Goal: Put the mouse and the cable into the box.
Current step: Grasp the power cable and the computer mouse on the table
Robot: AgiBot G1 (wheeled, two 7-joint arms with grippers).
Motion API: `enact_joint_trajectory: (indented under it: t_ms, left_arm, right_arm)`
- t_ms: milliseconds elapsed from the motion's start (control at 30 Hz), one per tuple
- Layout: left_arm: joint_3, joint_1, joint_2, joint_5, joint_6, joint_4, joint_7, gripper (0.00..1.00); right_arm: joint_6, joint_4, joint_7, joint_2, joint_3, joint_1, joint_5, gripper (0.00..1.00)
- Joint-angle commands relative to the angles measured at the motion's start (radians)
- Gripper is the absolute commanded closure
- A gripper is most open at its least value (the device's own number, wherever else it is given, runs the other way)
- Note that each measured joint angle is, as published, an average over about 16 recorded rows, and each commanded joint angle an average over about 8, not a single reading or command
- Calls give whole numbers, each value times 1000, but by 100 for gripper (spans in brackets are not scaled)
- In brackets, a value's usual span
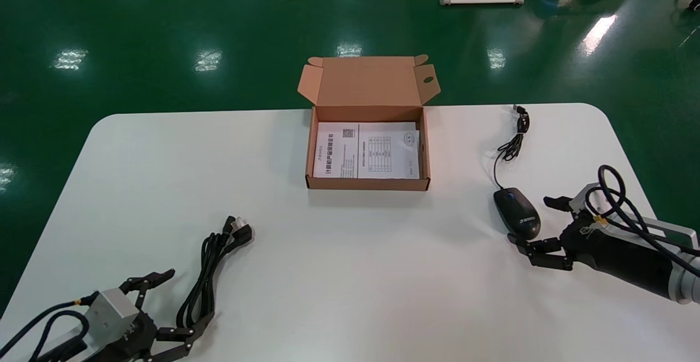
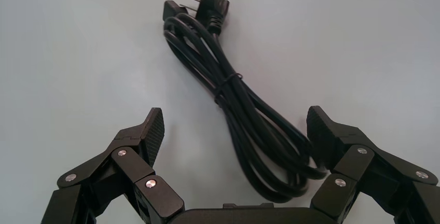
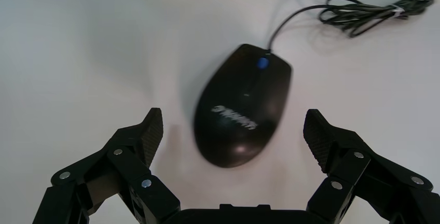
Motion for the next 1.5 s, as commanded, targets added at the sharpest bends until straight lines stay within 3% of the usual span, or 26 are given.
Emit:
enact_joint_trajectory:
  t_ms: [33, 367, 1000, 1500]
  left_arm:
    - [-7, 10, 10, -4, -4, 0, 10, 0]
    - [-20, 30, 38, -14, -17, 1, 32, 0]
    - [-22, 25, 45, -21, 1, 25, 43, 0]
    - [-17, 19, 56, -21, -7, 30, 39, 0]
  right_arm:
    - [19, -14, -4, -9, -1, 6, -8, 0]
    - [62, -38, 1, -34, -8, 5, -27, 0]
    - [70, -56, 52, -50, -20, 33, -38, 0]
    - [105, 8, 139, -68, -41, 50, -66, 0]
